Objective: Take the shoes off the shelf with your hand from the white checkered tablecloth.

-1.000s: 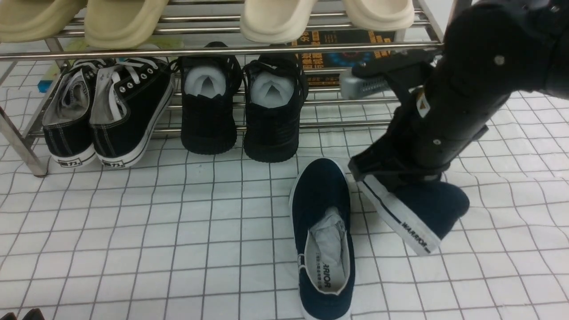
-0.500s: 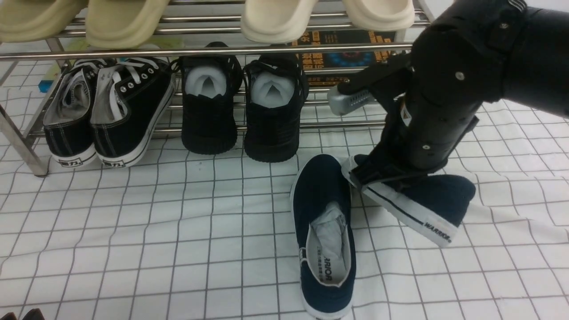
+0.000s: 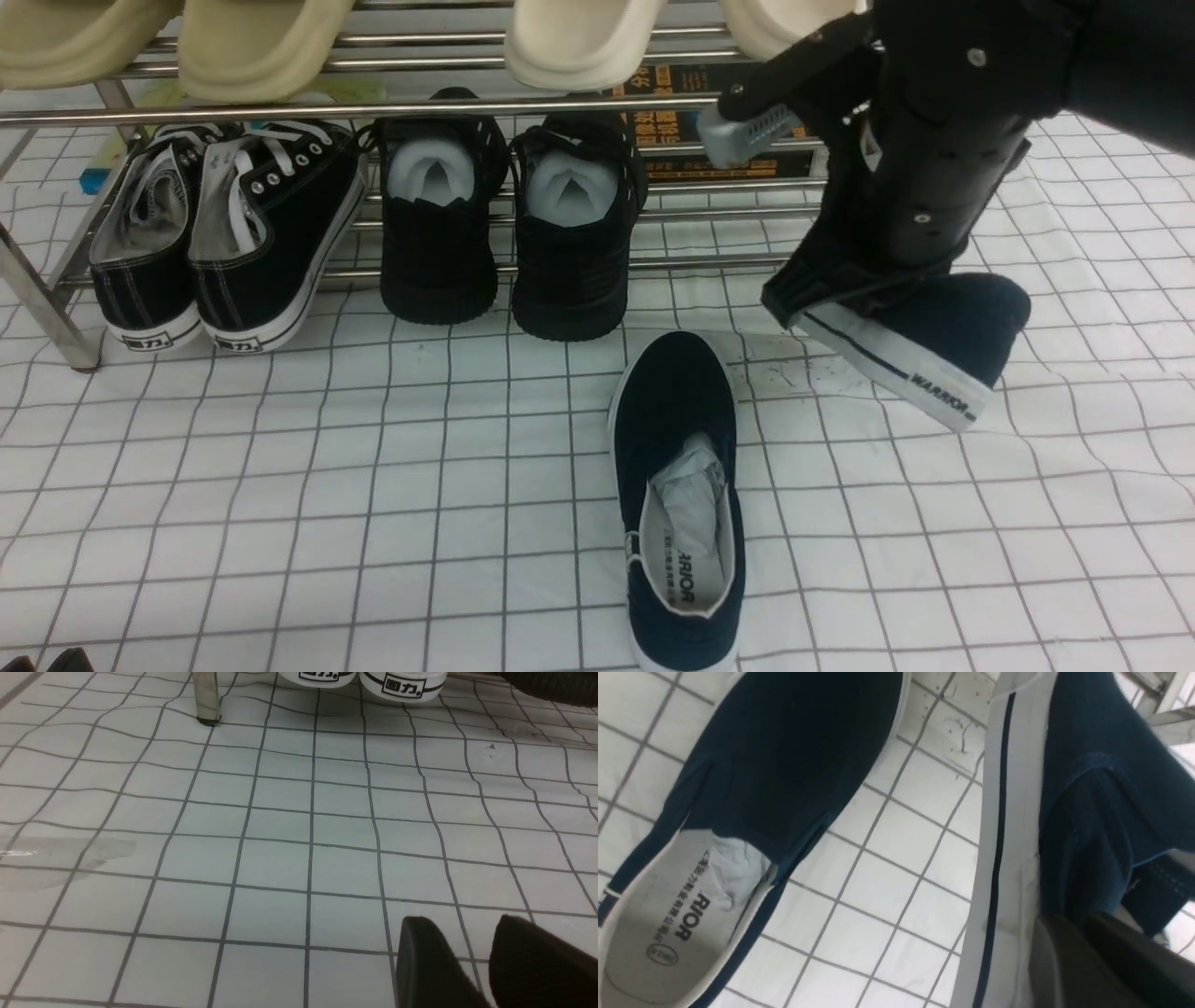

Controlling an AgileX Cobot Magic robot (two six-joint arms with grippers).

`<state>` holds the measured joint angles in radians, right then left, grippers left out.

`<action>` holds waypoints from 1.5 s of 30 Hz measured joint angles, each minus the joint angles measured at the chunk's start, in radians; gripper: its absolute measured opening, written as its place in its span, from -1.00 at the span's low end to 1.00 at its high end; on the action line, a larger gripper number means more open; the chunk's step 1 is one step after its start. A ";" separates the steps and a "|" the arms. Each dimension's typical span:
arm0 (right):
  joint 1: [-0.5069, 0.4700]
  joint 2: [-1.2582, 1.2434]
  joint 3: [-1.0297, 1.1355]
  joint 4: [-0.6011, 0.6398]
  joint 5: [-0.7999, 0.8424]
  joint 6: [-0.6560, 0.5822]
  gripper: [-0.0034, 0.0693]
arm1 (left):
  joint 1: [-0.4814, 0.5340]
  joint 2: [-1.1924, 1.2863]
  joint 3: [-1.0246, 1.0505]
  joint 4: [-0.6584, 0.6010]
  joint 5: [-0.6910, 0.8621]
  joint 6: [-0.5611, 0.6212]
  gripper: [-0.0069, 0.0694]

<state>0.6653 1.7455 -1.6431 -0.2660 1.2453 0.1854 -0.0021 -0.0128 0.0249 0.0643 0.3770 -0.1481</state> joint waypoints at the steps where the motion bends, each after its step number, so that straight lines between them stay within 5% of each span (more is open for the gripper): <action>1: 0.000 0.009 0.000 0.010 0.001 0.000 -0.75 | 0.000 0.000 0.000 0.000 0.000 0.000 -0.19; 18: 0.004 0.190 0.043 0.317 -0.030 -0.001 -0.67 | 0.000 0.000 0.000 0.001 0.000 0.000 -0.19; 32: 0.071 0.197 0.045 0.389 -0.024 -0.017 0.11 | 0.000 0.000 0.000 0.001 0.000 0.000 -0.19; 40: 0.072 0.075 0.052 0.389 -0.024 -0.023 0.13 | 0.000 0.000 0.000 0.001 0.000 0.000 -0.19; 45: 0.072 -0.123 0.122 0.388 -0.024 -0.023 -0.07 | 0.000 0.000 0.000 0.001 0.000 0.000 -0.19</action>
<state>0.7374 1.6226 -1.5206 0.1223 1.2213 0.1620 -0.0021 -0.0128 0.0249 0.0651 0.3770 -0.1481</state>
